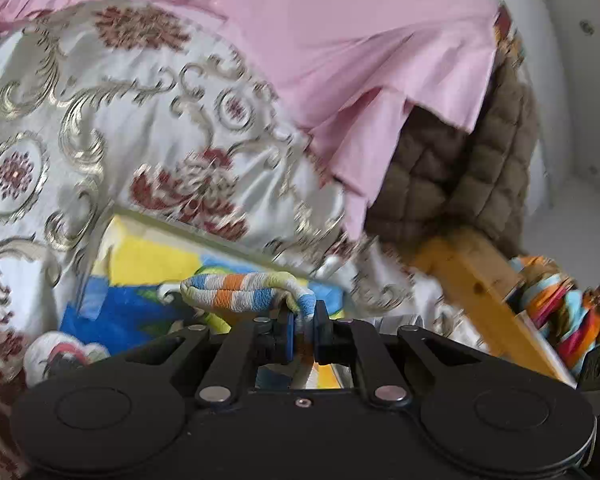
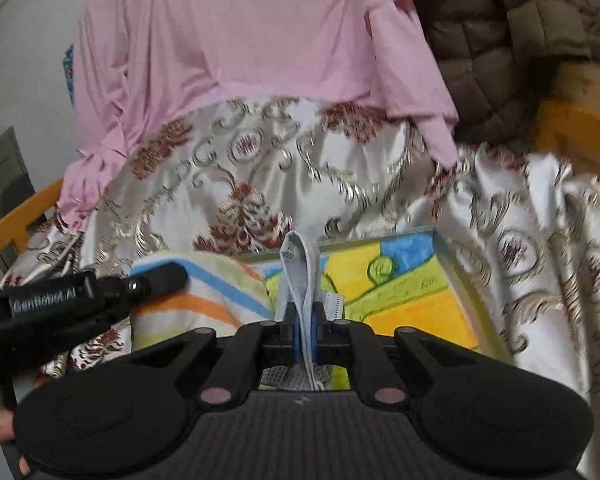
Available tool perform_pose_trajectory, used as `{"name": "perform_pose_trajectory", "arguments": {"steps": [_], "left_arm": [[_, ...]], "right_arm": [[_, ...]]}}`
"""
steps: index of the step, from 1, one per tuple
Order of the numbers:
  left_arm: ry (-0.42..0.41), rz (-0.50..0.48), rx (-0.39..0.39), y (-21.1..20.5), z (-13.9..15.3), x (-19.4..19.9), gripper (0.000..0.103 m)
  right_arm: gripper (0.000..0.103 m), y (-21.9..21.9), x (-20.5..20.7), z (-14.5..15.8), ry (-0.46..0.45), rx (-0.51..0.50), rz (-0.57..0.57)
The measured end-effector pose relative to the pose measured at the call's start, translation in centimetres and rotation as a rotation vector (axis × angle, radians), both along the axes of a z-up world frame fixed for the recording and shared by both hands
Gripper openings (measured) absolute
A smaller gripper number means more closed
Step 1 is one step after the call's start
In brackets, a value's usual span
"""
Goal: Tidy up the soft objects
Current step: 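Carry both socks into the frog-painting tray and open both grippers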
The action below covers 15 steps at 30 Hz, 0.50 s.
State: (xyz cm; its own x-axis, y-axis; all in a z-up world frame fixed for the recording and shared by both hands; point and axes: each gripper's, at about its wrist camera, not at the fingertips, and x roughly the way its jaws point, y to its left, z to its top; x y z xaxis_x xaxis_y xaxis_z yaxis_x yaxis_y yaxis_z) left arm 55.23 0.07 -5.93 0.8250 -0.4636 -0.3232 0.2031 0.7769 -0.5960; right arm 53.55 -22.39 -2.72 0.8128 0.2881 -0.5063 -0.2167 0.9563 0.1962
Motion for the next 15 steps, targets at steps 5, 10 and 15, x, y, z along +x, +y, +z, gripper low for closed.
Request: {"name": "perform_pose_trajectory", "arguments": {"steps": [5, 10, 15], "left_arm": [[0.05, -0.029, 0.066, 0.0, -1.2, 0.0, 0.009], [0.125, -0.029, 0.112, 0.6, -2.6, 0.1, 0.01], [0.2, -0.025, 0.14, 0.8, -3.2, 0.5, 0.01]], "right_arm": [[0.006, 0.5, 1.3, -2.3, 0.077, 0.008, -0.013], [0.006, 1.0, 1.7, -3.6, 0.117, -0.016, -0.019], [0.007, 1.2, 2.2, -4.4, 0.153, -0.039, -0.04]]}}
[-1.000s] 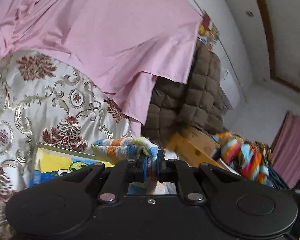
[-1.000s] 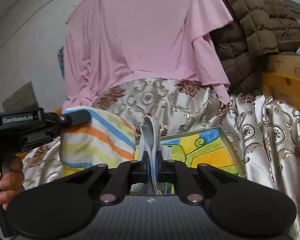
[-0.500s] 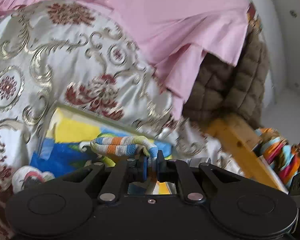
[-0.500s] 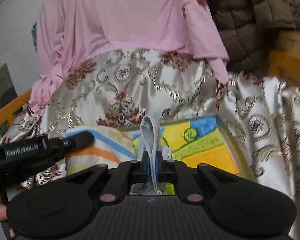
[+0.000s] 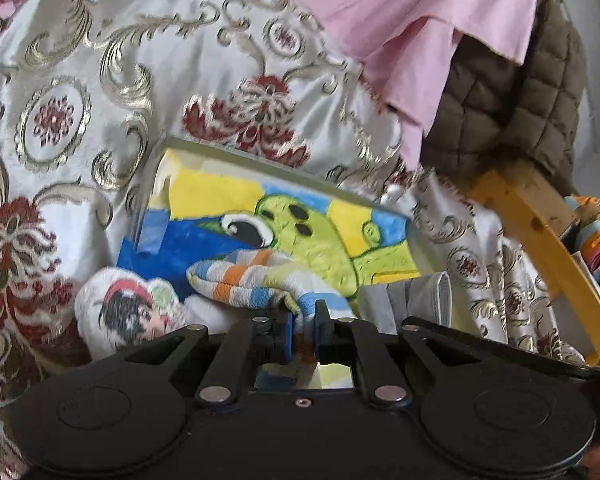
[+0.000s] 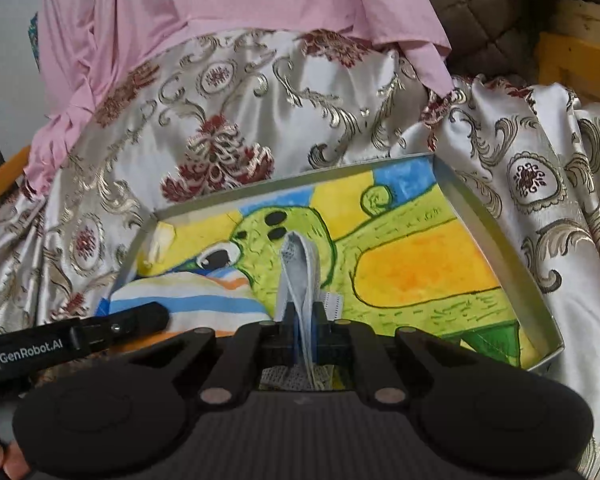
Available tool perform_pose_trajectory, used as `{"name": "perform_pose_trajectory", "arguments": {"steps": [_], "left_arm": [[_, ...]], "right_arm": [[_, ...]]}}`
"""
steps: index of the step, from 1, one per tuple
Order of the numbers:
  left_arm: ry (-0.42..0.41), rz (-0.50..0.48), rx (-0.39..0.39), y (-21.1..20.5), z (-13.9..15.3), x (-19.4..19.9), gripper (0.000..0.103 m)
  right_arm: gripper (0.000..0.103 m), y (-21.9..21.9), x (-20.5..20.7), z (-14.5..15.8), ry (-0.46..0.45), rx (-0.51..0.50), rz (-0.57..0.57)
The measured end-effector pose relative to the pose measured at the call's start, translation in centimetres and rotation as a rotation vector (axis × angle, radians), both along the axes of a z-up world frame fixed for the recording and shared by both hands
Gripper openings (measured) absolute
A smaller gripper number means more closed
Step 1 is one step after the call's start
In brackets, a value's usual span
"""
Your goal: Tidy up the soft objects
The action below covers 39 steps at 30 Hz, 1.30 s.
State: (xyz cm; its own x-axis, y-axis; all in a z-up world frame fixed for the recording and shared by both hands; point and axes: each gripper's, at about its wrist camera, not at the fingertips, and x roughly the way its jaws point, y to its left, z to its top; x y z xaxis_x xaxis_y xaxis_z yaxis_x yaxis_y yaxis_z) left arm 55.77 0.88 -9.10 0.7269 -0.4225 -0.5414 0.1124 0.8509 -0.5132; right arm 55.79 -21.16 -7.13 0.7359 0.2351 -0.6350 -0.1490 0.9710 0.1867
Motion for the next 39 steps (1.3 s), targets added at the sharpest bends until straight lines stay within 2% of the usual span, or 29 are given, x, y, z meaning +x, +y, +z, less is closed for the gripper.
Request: {"name": "perform_pose_trajectory", "arguments": {"steps": [5, 7, 11, 14, 16, 17, 19, 21, 24, 27, 29, 32, 35, 39], "left_arm": [[0.026, -0.01, 0.05, -0.3, 0.0, -0.3, 0.012], [0.027, -0.015, 0.074, -0.5, 0.2, -0.5, 0.013], [0.023, -0.028, 0.113, -1.0, 0.5, -0.8, 0.018], [0.031, -0.027, 0.117, -1.0, 0.6, -1.1, 0.02], [0.047, -0.025, 0.108, -0.8, 0.7, -1.3, 0.024], [0.052, -0.019, 0.104, -0.7, 0.7, -1.5, 0.029], [0.055, -0.006, 0.095, -0.3, 0.9, -1.9, 0.036], [0.056, 0.004, 0.092, -0.1, 1.3, -2.5, 0.045], [0.053, 0.023, 0.099, 0.2, 2.4, -3.6, 0.052], [0.037, 0.05, 0.095, 0.5, 4.0, -5.1, 0.062], [0.022, 0.069, 0.093, 0.7, 5.5, -6.3, 0.065], [-0.038, 0.13, 0.109, 0.7, 7.9, -8.6, 0.073], [-0.098, 0.192, 0.125, 0.4, 10.0, -11.6, 0.074], [-0.16, 0.213, 0.168, 0.0, 12.2, -15.6, 0.074]], "right_arm": [[0.009, 0.1, 0.1, -0.5, 0.019, -0.027, -0.011], [0.014, 0.1, 0.1, -0.7, 0.025, -0.03, -0.014], [0.017, 0.6, -0.1, -0.8, 0.04, -0.047, -0.004], [0.02, 0.8, -0.4, -0.6, 0.043, -0.056, 0.004], [0.026, 0.6, -0.5, -0.4, 0.044, -0.049, 0.005], [0.029, 0.6, -0.7, -0.3, 0.045, -0.044, 0.003], [0.045, 0.3, -1.1, -0.2, 0.045, -0.03, 0.002], [0.053, 0.0, -1.7, 0.1, 0.038, -0.016, 0.004], [0.058, -0.5, -2.5, 0.6, 0.024, -0.003, -0.001], [0.064, -1.2, -3.7, 1.6, 0.005, 0.011, -0.021], [0.069, -1.6, -4.6, 2.5, -0.007, 0.02, -0.027], [0.075, -2.2, -6.5, 4.2, -0.034, 0.029, -0.024], [0.082, -2.7, -8.8, 6.2, -0.068, 0.036, -0.019], [0.09, -3.3, -12.3, 9.3, -0.13, 0.046, -0.008]]}}
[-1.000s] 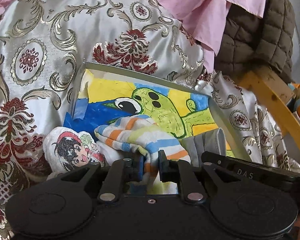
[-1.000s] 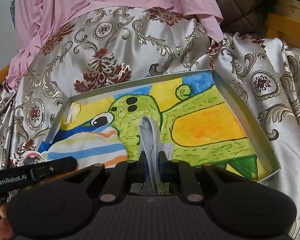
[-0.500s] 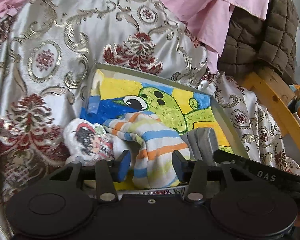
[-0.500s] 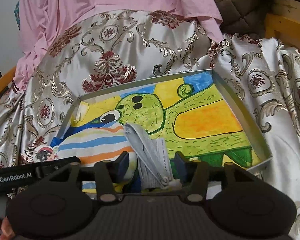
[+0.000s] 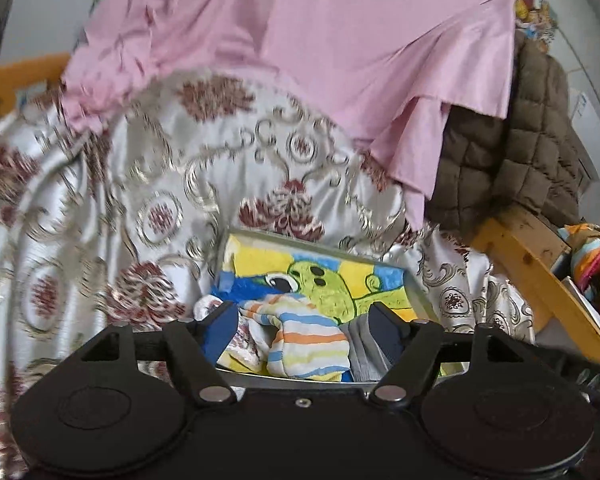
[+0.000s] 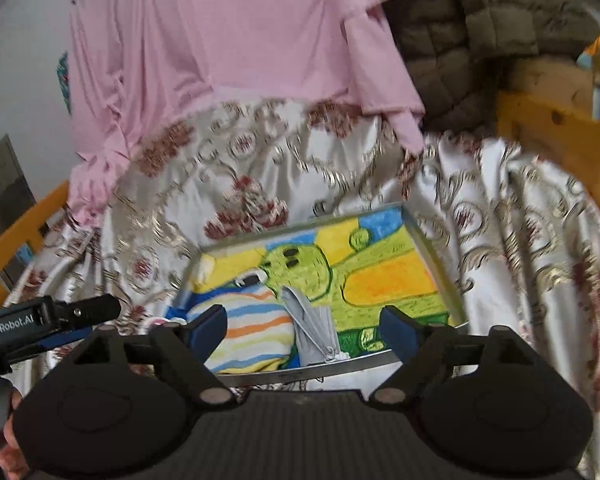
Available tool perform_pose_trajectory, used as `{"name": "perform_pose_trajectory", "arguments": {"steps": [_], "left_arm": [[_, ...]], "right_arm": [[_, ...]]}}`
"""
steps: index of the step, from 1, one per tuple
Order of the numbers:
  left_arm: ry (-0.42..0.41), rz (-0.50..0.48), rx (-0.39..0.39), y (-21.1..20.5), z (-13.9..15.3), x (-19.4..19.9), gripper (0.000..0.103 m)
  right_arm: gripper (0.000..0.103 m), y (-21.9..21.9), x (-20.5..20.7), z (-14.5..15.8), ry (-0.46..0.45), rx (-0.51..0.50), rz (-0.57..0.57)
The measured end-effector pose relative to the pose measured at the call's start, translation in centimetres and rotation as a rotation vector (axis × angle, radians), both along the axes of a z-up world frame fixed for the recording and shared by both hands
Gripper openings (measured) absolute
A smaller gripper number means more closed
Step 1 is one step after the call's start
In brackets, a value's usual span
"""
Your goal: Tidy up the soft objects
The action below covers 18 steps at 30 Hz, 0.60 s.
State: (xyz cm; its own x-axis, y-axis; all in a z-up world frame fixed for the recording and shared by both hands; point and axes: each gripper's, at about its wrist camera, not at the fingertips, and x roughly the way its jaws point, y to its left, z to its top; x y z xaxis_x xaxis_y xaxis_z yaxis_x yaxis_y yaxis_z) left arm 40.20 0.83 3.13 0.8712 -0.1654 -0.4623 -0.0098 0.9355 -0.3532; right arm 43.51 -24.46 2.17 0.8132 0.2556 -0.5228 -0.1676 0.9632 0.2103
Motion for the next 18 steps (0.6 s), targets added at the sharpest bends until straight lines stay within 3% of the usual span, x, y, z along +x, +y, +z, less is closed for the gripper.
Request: {"name": "perform_pose_trajectory", "arguments": {"steps": [4, 6, 7, 18], "left_arm": [[-0.065, 0.014, 0.052, -0.2, 2.0, -3.9, 0.077], [-0.092, 0.023, 0.059, -0.2, 2.9, -5.7, 0.093], [-0.112, 0.037, 0.06, -0.1, 3.3, -6.8, 0.095], [-0.262, 0.017, 0.085, 0.1, 5.9, -16.9, 0.102]], "right_arm": [[0.098, -0.5, -3.5, 2.9, -0.063, 0.008, 0.012], [0.1, -0.8, -5.4, 4.0, -0.092, 0.013, 0.026], [0.102, -0.9, -6.2, 4.5, -0.106, 0.012, 0.031], [0.103, -0.4, -16.3, 7.1, -0.222, -0.016, 0.064]]}}
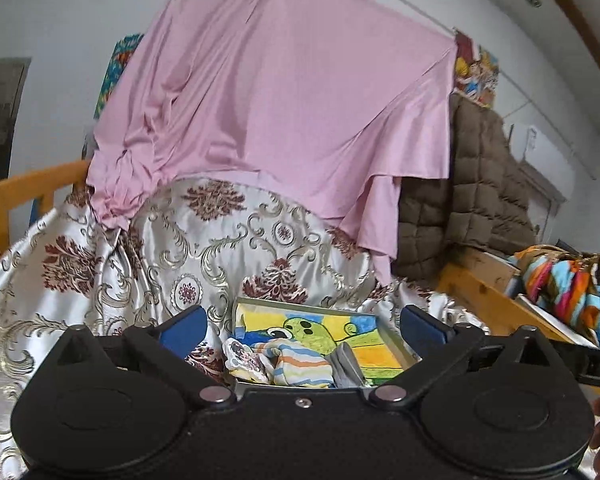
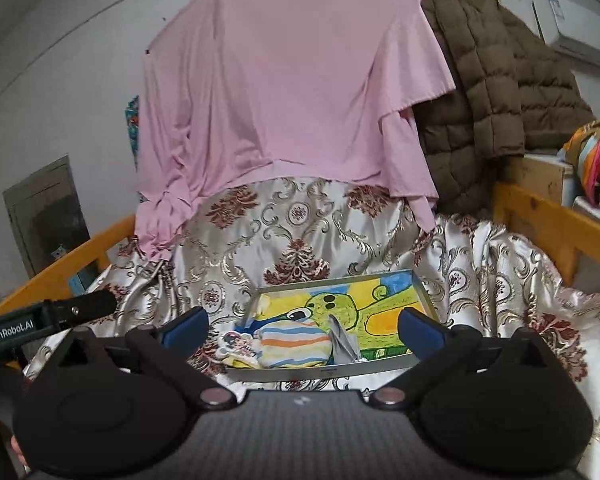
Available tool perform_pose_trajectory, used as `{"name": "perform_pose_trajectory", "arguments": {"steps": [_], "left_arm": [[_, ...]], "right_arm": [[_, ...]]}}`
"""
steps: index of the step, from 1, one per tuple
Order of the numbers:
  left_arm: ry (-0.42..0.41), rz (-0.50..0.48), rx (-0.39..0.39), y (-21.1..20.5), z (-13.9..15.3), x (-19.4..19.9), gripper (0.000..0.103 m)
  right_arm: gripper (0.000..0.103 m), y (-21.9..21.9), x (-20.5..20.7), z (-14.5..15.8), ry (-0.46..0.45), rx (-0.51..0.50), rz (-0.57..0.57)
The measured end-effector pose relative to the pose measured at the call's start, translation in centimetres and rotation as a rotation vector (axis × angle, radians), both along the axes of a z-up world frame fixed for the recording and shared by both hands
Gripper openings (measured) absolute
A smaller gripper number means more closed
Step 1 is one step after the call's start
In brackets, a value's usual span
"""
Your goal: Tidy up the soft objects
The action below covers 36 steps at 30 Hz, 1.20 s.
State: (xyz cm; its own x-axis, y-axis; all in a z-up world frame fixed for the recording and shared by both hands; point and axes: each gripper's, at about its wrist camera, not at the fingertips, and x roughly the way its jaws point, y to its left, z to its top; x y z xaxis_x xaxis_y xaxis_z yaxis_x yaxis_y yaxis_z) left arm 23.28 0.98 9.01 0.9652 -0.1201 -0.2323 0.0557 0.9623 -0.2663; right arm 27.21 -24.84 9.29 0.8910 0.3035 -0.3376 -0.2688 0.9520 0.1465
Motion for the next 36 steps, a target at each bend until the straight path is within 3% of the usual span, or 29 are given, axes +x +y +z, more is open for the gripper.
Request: {"name": "perform_pose_trajectory", "arguments": {"steps": [10, 17, 36], "left_arm": [[0.065, -0.023, 0.017, 0.4, -2.7, -5.8, 0.102], [0.087, -0.022, 0.046, 0.6, -3.9, -8.9, 0.102], [0.211, -0.055, 0.157, -0.6, -6.4, -10.9, 0.102]], "right_arm": [[0.103, 0.4, -7.7, -0.7, -0.078, 0.024, -0.087], [0.103, 0.2, -10.4, -3.1, -0.099, -0.069, -0.164], [0.103, 0.2, -14.2, -8.5, 0.034, -0.073, -0.209]]}}
